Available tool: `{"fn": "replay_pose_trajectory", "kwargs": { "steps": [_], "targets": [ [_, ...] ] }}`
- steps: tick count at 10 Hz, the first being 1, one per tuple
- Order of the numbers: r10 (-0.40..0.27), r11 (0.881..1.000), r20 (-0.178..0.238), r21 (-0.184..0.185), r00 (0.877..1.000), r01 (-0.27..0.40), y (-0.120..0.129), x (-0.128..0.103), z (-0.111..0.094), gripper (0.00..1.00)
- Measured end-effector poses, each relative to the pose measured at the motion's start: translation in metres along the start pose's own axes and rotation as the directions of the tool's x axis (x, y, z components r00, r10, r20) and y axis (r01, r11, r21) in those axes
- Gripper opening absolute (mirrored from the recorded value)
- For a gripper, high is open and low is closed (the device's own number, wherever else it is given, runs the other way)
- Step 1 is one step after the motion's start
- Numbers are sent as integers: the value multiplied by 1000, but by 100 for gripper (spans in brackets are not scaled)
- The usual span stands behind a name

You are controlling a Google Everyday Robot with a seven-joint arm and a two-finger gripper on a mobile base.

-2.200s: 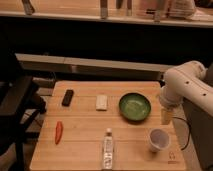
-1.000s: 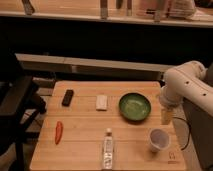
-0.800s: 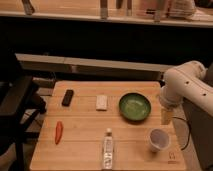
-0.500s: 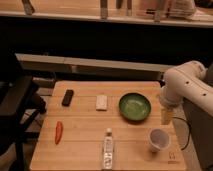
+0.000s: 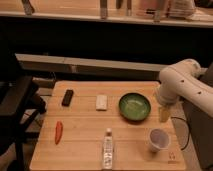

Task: Push the eraser across the table

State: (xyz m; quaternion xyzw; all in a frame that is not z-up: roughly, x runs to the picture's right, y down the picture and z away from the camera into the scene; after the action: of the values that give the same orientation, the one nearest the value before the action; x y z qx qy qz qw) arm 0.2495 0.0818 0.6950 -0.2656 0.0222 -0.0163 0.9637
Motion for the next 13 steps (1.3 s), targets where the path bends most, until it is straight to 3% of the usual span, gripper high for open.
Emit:
{"fn": "replay_pose_trajectory", "kwargs": {
  "steps": [4, 8, 13],
  "targets": [
    [-50, 998, -18, 26, 999, 50, -16, -10, -6, 80],
    [-119, 992, -27, 47, 993, 120, -35, -48, -13, 80],
    [-190, 979, -30, 71, 981, 192, -49, -78, -25, 79]
  ]
}}
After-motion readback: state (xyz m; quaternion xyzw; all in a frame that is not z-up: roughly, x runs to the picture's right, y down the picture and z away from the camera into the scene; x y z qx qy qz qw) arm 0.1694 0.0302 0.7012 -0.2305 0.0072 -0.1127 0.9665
